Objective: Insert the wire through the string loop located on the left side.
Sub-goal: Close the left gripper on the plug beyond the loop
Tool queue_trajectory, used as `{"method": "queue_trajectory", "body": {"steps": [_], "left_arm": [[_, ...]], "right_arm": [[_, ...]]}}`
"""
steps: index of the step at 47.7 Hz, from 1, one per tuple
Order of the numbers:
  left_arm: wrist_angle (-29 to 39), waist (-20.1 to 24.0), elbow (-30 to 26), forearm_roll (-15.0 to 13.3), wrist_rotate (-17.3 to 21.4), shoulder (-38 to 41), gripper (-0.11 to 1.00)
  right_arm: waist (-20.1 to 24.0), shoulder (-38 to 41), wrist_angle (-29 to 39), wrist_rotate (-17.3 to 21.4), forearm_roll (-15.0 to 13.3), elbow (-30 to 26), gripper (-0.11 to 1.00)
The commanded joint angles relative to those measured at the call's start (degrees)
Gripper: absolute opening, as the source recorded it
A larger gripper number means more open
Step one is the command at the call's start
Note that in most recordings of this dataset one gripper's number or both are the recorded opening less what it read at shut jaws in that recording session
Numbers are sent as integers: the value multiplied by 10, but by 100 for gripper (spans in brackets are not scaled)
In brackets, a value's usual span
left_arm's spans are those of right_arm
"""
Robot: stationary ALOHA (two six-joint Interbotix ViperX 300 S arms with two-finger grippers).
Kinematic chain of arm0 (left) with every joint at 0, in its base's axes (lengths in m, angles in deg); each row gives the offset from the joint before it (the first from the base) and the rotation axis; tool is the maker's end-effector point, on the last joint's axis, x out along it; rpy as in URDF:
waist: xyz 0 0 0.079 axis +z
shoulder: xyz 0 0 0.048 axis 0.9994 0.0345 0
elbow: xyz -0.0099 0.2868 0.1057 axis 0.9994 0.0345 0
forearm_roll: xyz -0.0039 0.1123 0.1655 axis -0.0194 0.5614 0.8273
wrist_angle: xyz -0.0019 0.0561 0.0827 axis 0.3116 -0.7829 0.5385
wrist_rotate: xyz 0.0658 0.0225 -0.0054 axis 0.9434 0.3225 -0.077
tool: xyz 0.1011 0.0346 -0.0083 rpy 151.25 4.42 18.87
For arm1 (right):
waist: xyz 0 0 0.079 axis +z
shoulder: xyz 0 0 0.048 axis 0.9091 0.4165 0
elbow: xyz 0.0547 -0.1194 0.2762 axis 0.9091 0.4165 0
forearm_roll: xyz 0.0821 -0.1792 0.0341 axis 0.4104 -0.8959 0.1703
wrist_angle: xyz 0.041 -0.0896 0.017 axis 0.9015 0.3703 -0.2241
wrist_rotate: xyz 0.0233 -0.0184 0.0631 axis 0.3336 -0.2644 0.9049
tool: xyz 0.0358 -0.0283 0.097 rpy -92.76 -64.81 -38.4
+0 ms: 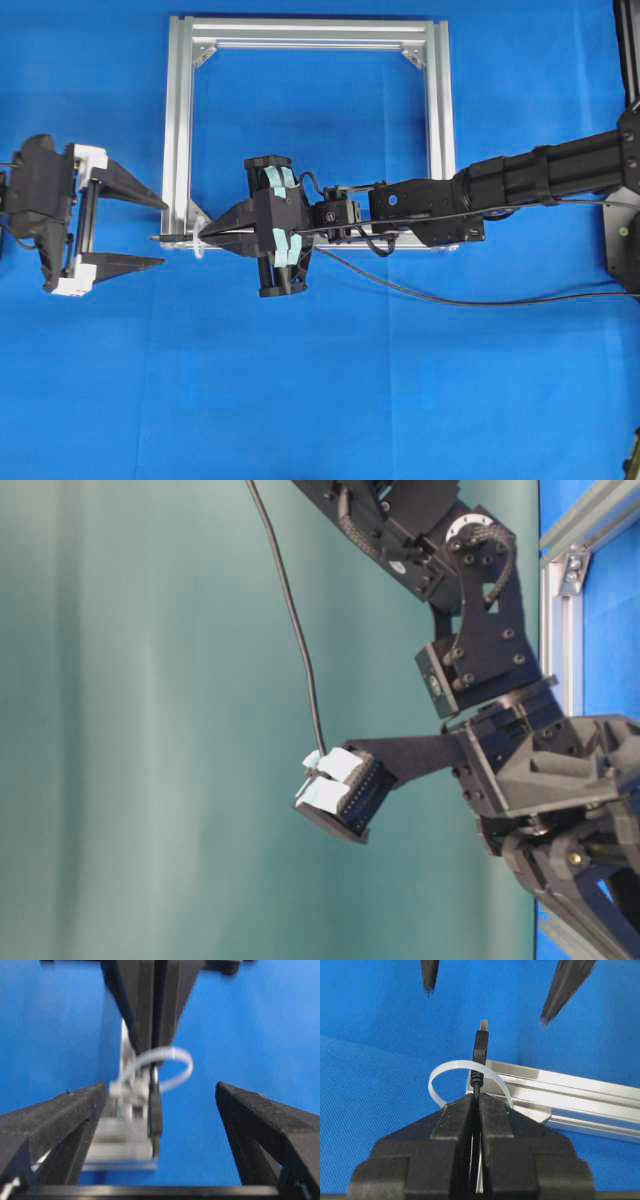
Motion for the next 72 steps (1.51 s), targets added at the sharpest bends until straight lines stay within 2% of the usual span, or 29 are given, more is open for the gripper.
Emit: {"method": "queue_trajectory", "body": {"steps": [1,12,61,66,69,72], "left_arm": [[-1,-3,-18,-2,-2,30,89],[-2,-2,-40,-1,-1,83,89],[0,-2,-39,-1,-1,83,87],[1,-2,-41,-2,-2,83,81],[1,-2,-42,-2,-2,84,68],[1,-2,-41,-2,0,84,50]], "right_arm": [[2,-14,-4,1,1,-11,0],[2,-14,-2,1,1,-10,0],[1,-13,-2,1,1,-11,0],[2,-13,-2,1,1,-11,0],[1,-13,-2,1,1,-11,0],[2,-14,-2,1,1,-11,0]]}}
